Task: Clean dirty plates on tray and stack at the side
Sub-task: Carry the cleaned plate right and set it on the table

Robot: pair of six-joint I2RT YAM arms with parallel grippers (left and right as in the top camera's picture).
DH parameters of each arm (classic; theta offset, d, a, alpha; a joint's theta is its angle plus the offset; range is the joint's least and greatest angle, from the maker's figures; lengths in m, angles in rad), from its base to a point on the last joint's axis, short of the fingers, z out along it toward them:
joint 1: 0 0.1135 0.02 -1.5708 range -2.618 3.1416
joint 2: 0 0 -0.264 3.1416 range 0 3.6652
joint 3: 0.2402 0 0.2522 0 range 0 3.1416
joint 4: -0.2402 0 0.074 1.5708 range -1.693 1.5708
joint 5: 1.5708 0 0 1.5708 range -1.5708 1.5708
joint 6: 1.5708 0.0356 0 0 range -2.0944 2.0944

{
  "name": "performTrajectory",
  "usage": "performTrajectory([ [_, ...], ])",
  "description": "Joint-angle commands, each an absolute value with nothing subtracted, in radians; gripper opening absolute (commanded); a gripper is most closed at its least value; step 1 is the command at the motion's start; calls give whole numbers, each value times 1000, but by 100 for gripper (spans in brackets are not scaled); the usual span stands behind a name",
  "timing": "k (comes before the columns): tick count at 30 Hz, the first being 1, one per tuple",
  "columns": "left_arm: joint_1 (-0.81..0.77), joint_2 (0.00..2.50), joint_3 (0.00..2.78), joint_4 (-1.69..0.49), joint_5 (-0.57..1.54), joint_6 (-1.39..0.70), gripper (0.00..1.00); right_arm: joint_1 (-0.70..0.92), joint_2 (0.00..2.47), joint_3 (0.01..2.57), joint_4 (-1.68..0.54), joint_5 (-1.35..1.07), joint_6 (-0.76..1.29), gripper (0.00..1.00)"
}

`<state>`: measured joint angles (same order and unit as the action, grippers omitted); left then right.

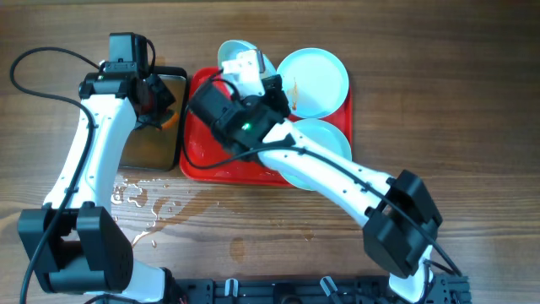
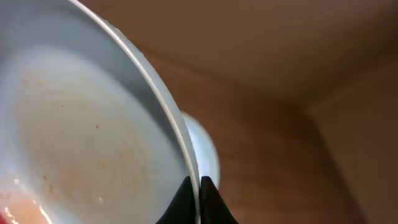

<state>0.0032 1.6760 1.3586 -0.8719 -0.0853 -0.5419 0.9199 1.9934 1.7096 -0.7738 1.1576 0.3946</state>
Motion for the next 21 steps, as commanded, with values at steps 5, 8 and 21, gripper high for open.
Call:
performTrajectory([
  [5,9,1685,1359,-869,-99,-559,4,955,1995,1715,-752,1378,397,4],
  [8,9,1685,1359,-869,-99,-559,4,955,1995,1715,-752,1373,402,4],
  [21,9,1685,1359,-869,-99,-559,4,696,1915,1715,-802,493,380,4],
])
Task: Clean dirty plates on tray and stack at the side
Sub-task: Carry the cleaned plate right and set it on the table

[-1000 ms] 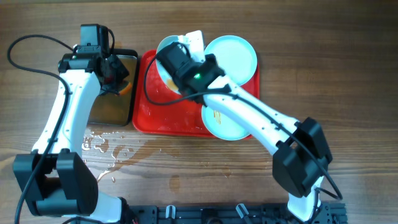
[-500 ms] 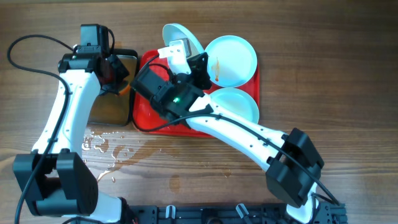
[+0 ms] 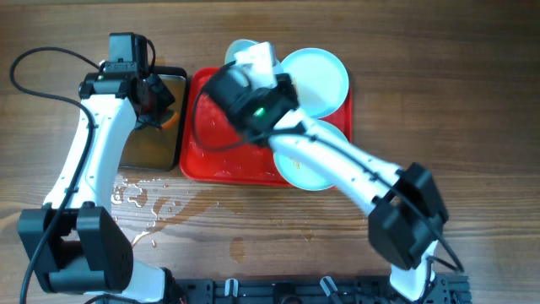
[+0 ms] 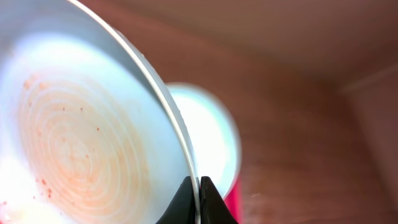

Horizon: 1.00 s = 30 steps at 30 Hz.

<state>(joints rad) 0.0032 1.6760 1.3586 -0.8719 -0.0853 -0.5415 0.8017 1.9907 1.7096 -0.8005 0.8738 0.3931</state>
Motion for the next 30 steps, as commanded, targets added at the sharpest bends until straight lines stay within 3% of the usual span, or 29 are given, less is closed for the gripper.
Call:
performTrajectory([
  [1,9,1685,1359,-869,-98,-559,4,639,1891,1715,-802,372,356,4],
  [7,-3,1685,1359,-869,-94,-559,4,268,1821,1715,-889,-38,321,4],
  [12,-43,1685,1359,-867,-95,-558,4,-58,1827,1671,-997,-86,348,4],
  [16,-79,1686,1359,-856,-95,-559,4,-266,1827,1546,-962,-115,382,4],
  [20,-110,1686,1359,-826,-95,-559,4,-356,1827,1361,-836,-147,394,4],
  [26,-116,1686,1359,-815,-95,-559,4,-364,1827,1192,-682,-145,396,4],
  [30,-116,1686,1359,-815,-95,-559,4,-364,1827,1177,-673,-146,396,17],
])
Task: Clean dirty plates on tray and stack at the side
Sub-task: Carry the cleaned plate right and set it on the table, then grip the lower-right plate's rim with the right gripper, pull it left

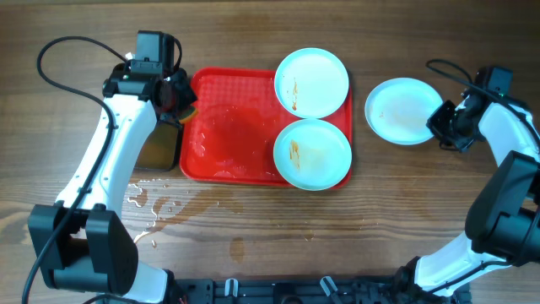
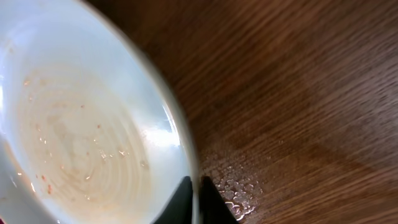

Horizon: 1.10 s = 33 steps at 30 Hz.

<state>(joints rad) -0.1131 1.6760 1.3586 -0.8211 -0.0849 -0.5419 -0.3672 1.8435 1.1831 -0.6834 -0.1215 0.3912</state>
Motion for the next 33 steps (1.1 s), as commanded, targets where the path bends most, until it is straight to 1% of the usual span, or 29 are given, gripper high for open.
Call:
performTrajectory([
  [1,-116,1686,1359,-815,-95,-559,4,-364,1824,1178,-676,-152,395,20],
  [2,-116,1686,1359,-815,-95,-559,4,-364,1821,1181,-684,-169,395,24],
  [4,-116,1686,1359,-815,-94,-558,4,-363,1807,1205,-726,-250,383,27],
  [6,-116,1686,1359,-815,-86,-558,4,-344,1779,1230,-778,-356,339,28],
  [9,-116,1686,1359,-815,-45,-553,4,-294,1740,1230,-813,-416,312,28],
  [14,-133,1686,1359,-815,-12,-501,4,-131,1726,1227,-868,-405,284,29],
  [18,-158,1691,1359,-815,-12,-501,4,-10,1728,1185,-876,-330,292,34],
  [19,-167,1697,1359,-814,-12,-501,4,21,1729,1164,-875,-324,292,34],
  [23,-171,1715,1359,-811,-12,-501,4,81,1731,1110,-846,-314,295,34],
  [31,-171,1747,1359,-812,-12,-501,4,135,1731,1043,-804,-290,317,33],
  [32,-171,1747,1359,-811,-12,-501,4,140,1731,1034,-796,-290,317,32],
  [33,-171,1747,1359,-811,-12,-502,4,144,1731,1026,-789,-290,317,29],
])
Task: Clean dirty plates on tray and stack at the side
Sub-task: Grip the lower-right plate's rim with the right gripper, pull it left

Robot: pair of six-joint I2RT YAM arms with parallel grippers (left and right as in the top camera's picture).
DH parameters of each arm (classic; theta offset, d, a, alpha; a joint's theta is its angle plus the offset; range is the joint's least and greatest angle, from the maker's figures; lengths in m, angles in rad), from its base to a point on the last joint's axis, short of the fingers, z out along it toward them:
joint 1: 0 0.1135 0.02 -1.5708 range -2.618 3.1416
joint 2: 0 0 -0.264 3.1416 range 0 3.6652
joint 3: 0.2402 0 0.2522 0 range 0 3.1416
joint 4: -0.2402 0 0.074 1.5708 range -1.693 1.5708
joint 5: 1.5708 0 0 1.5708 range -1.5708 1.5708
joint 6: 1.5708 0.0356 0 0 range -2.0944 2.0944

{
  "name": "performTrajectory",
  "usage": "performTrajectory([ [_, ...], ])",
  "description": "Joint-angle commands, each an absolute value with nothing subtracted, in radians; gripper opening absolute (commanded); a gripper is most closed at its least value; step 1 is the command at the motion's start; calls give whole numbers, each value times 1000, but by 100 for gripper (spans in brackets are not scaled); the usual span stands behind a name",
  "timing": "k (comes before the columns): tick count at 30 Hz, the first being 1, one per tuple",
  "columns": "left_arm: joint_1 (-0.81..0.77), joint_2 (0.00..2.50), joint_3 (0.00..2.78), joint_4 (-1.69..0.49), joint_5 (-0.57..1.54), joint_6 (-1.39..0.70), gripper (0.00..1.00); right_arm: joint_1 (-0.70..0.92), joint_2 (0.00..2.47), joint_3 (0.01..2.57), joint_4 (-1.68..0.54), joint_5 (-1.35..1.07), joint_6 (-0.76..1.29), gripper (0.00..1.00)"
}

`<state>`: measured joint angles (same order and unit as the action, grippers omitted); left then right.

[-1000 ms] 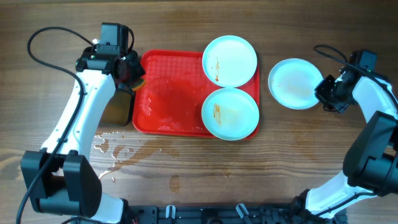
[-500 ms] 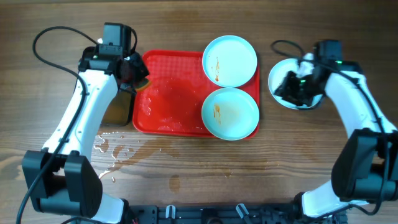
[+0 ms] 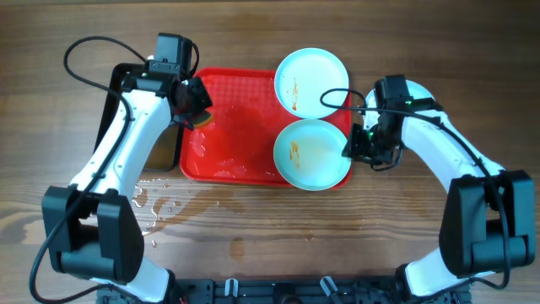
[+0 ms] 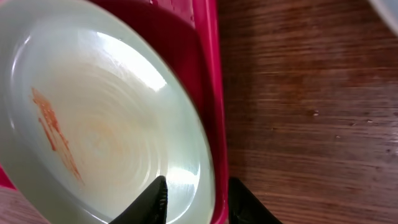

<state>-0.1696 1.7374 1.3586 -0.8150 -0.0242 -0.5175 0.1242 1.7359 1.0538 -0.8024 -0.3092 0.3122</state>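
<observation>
A red tray [image 3: 236, 135] holds two pale plates, each with an orange smear. The far plate [image 3: 312, 82] sits at the tray's back right and the near plate [image 3: 308, 156] [image 4: 93, 118] in front of it. My right gripper [image 3: 356, 145] [image 4: 196, 190] is open at the near plate's right rim. One finger is over the plate and the other is outside the tray rim [image 4: 214, 93], above the table. My left gripper [image 3: 196, 101] hangs over the tray's left edge with an orange sponge [image 3: 204, 120] at its tips. The tray floor is wet.
A dark basin [image 3: 156, 148] of brownish water stands left of the tray, partly under the left arm. Spilled water [image 3: 143, 198] lies on the wood in front of it. A pale rim [image 4: 388, 6] shows at the corner of the right wrist view.
My right gripper has let go of the plate it held over the table right of the tray. It now stands open at the near plate's rim. The left gripper has moved right, from the basin to the tray's left edge.
My right gripper first held a smeared plate tilted over the tray's back left, near the left gripper at the basin. Then it held that plate, now cleaner, low over the table right of the tray. It has since come back open to the near plate.
</observation>
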Motion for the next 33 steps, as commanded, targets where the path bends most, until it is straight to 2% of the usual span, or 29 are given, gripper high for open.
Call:
performTrajectory([
  [1,-171,1747,1359,-811,-12,-501,4,147,1731,1020,-783,-290,317,27],
  [4,-171,1747,1359,-811,-12,-501,4,158,1731,1016,-771,-291,315,16],
  [6,-171,1747,1359,-811,-12,-501,4,166,1731,1016,-772,-291,315,4],
  [11,-171,1747,1359,-811,-7,-503,4,220,1730,1036,-813,-337,322,4],
  [14,-171,1747,1359,-811,4,-503,4,292,1730,1080,-815,-337,409,4],
  [18,-171,1747,1359,-811,4,-503,4,378,1732,1092,-620,-417,593,4],
  [22,-171,1747,1359,-811,4,-503,4,463,1766,1092,-407,-306,775,4],
  [30,-171,1747,1359,-806,10,-503,4,533,1848,1092,-364,-230,804,4],
  [33,-172,1747,1359,-802,12,-506,4,524,1849,1110,-353,-231,730,19],
])
